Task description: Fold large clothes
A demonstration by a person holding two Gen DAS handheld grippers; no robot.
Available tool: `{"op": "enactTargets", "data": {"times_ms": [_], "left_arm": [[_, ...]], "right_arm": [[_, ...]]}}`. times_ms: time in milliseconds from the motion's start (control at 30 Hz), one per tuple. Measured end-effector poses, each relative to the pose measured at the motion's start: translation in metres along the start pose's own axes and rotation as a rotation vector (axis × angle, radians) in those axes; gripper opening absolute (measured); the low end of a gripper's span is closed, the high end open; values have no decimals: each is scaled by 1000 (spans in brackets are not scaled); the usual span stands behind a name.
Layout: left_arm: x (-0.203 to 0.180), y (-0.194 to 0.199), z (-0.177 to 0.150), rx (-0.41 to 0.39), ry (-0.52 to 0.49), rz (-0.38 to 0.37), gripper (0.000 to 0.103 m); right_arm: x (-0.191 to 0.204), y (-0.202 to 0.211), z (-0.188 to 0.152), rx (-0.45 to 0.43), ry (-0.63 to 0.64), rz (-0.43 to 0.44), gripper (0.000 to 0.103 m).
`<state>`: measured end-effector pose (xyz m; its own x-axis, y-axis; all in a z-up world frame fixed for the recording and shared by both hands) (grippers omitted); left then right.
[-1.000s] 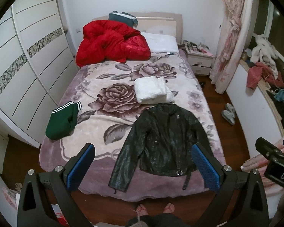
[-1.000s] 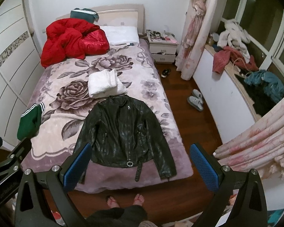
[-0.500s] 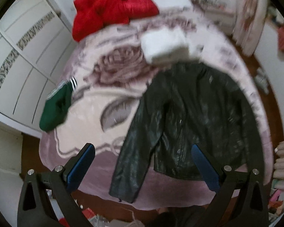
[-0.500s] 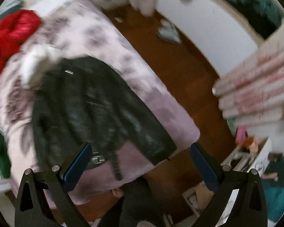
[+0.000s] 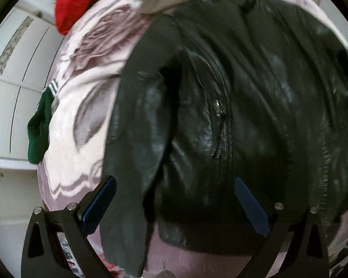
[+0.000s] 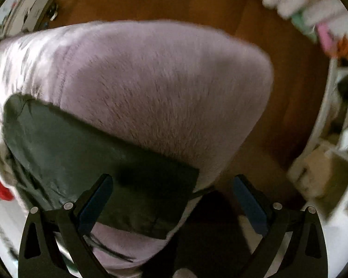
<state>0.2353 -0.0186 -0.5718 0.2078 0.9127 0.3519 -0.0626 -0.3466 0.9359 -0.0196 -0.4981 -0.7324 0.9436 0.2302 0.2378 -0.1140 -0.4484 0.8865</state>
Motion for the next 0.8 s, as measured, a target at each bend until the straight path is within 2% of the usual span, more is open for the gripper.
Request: {"op": "enactTargets", "data": {"times_ms": [67,133,167,233,267,300,333,467,600,733,800], "left_arm": [[-10,-10,5,2,-24,-1,103],[-16,-17,9,-4,-48,3,103],[-20,-20,10,-6,-59,5,103],[-25,-24,13,-11,-74,4,103],[-26,-26,13,-9,-85,3,103],[-26,-27,14,-9,-89,-3,103],[-28,-27,15,-9,-98,-2,103],[-21,-31,18,-22,-109,9,103],[-2,-39,21,-19,-84,16,103],[22,-44,20,-3,-20,-9,103],[37,-42,19,-3,17,-25,103]], "right_arm": [[2,-18,-9,29,-28,84,102],[8,-29,-15,22,-45,155,84],[8,-31,-19,8,-56,148,78],[7,-27,-26,-60,-65,95,57],[2,-23,-31,-78,-78,59,28],[3,-17,-36,-88,-88,65,14],[2,-9,-40,-112,-95,77,11],[6,40,-44,-262,-84,31,9],[45,81,-31,-356,-31,24,9],[138,121,-52,-401,139,62,9],[207,120,-80,-402,272,79,9]]}}
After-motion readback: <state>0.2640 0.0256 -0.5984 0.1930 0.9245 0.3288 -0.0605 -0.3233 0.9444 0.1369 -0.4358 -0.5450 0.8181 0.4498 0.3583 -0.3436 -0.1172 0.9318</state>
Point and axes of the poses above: each gripper's, at about its wrist camera, not at the fingertips, and y roughly against the way its jaws point, x to its left, z to its top, the point moved 8 cm from there along -y, roughly the way its jaws point, and after that the axes turned 7 degrees about x, right-handed, at the moved point
